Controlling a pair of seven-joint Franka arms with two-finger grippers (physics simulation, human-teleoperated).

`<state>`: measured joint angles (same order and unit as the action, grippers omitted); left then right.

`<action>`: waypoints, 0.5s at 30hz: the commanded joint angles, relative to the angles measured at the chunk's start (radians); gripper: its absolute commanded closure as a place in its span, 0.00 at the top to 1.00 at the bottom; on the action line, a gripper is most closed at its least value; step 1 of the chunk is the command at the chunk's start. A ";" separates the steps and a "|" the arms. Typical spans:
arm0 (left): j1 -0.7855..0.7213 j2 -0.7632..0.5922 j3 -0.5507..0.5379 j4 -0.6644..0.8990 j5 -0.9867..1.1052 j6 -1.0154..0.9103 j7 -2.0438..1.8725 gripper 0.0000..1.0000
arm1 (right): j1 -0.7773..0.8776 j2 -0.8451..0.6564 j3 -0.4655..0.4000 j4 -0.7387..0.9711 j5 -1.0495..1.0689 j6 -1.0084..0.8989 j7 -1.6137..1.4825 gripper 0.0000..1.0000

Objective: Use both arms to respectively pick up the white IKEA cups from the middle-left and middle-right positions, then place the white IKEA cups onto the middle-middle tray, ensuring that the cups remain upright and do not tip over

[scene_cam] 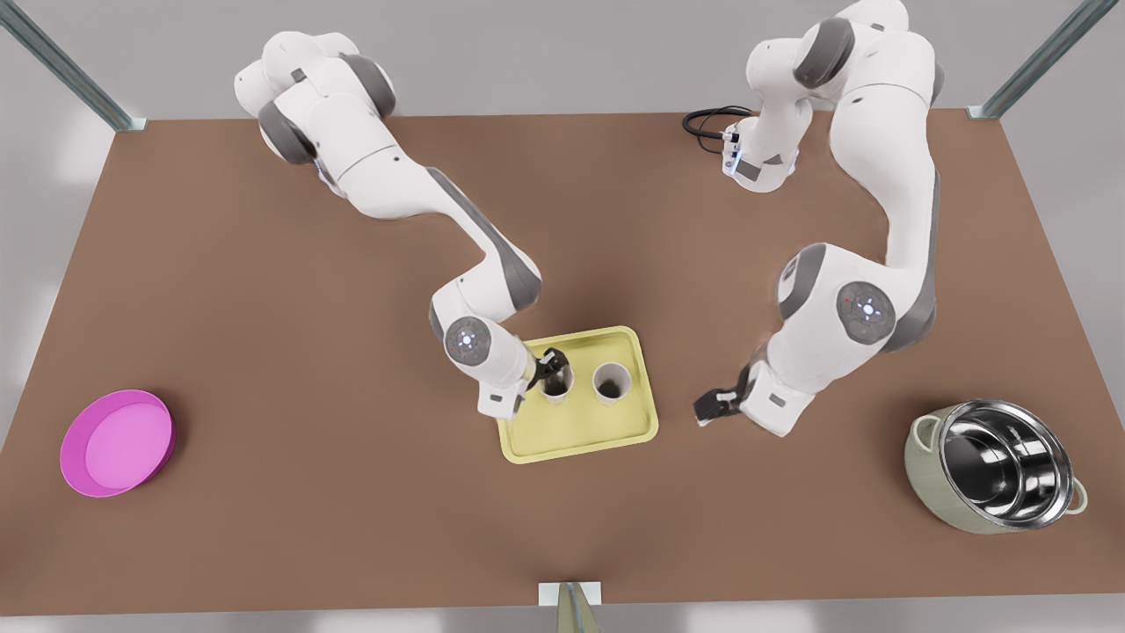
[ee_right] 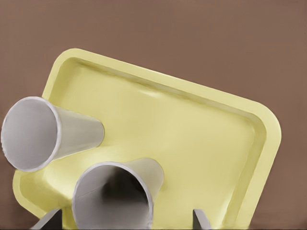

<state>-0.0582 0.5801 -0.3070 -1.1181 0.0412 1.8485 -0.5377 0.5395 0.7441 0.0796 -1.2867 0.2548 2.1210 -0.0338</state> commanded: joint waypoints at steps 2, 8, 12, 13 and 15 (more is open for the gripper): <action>0.078 -0.038 0.002 0.099 0.140 -0.549 0.266 1.00 | -0.098 -0.094 -0.001 -0.037 0.001 -0.433 0.256 1.00; 0.006 -0.388 0.227 -0.266 0.138 -0.443 0.691 1.00 | -0.506 -0.156 -0.044 0.040 -0.364 -0.708 0.015 1.00; 0.018 -0.365 0.226 -0.258 0.129 -0.446 0.696 1.00 | -0.513 -0.486 -0.040 -0.023 -0.396 -0.739 0.014 1.00; 0.031 -0.365 0.227 -0.258 0.126 -0.445 0.699 1.00 | -0.513 -0.566 -0.035 -0.095 -0.394 -0.736 0.022 1.00; 0.034 -0.365 0.227 -0.258 0.123 -0.443 0.699 1.00 | -0.513 -0.623 -0.035 -0.164 -0.391 -0.736 0.022 1.00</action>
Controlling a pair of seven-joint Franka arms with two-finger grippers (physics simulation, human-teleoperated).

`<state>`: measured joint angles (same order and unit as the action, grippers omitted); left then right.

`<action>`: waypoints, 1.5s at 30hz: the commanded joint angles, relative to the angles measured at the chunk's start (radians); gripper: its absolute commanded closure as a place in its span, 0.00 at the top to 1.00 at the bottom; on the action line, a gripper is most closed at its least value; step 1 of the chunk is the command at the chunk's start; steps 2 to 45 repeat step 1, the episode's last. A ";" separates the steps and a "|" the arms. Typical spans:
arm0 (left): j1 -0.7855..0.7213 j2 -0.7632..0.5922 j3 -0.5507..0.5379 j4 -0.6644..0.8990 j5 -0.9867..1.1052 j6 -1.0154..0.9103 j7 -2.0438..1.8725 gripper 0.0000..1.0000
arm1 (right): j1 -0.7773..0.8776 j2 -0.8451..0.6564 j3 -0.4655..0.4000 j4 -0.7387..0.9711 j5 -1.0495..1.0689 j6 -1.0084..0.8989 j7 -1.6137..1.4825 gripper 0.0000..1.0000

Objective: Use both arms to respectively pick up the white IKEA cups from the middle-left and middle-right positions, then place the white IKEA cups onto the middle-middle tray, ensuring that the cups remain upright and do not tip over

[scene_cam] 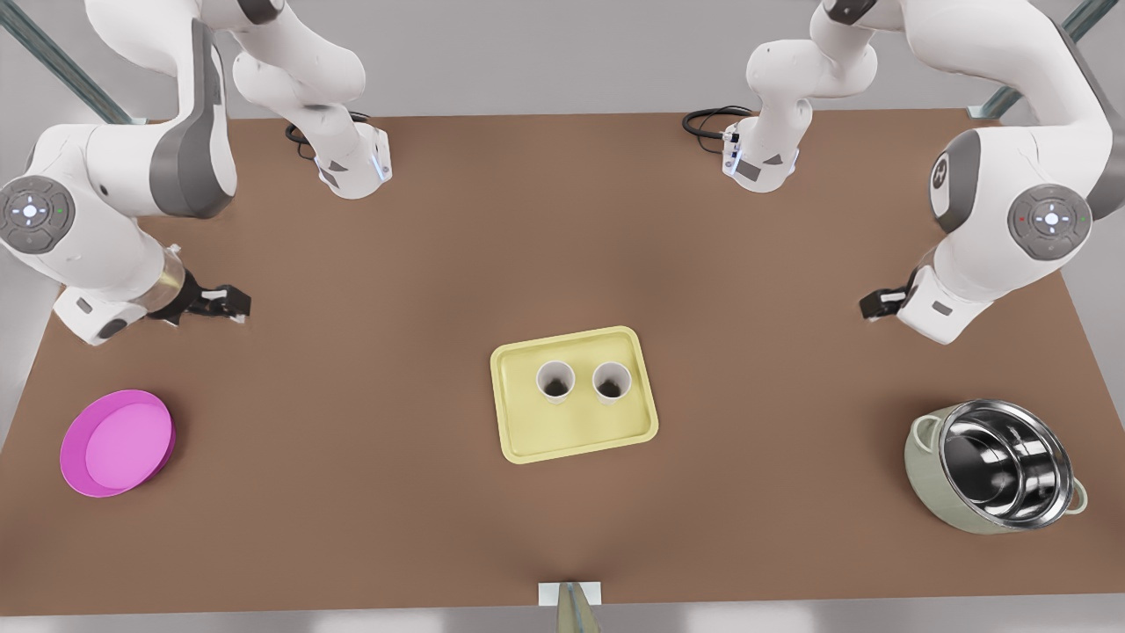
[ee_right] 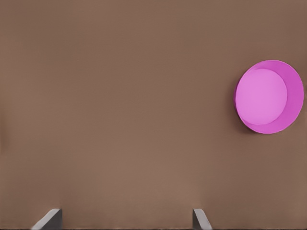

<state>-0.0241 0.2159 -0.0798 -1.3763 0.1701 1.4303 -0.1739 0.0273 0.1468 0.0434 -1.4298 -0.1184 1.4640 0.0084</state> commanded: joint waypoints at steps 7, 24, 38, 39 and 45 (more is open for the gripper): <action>0.000 -0.001 0.000 0.000 -0.006 -0.027 0.335 1.00 | -0.001 -0.027 0.000 -0.021 -0.018 -0.079 -0.021 1.00; 0.000 -0.001 0.000 0.000 -0.006 -0.027 0.335 1.00 | -0.001 -0.027 0.000 -0.021 -0.018 -0.079 -0.021 1.00; 0.000 -0.001 0.000 0.000 -0.006 -0.027 0.335 1.00 | -0.001 -0.027 0.000 -0.021 -0.018 -0.079 -0.021 1.00; 0.000 -0.001 0.000 0.000 -0.006 -0.027 0.335 1.00 | -0.001 -0.027 0.000 -0.021 -0.018 -0.079 -0.021 1.00; 0.000 -0.001 0.000 0.000 -0.006 -0.027 0.335 1.00 | -0.001 -0.027 0.000 -0.021 -0.018 -0.079 -0.021 1.00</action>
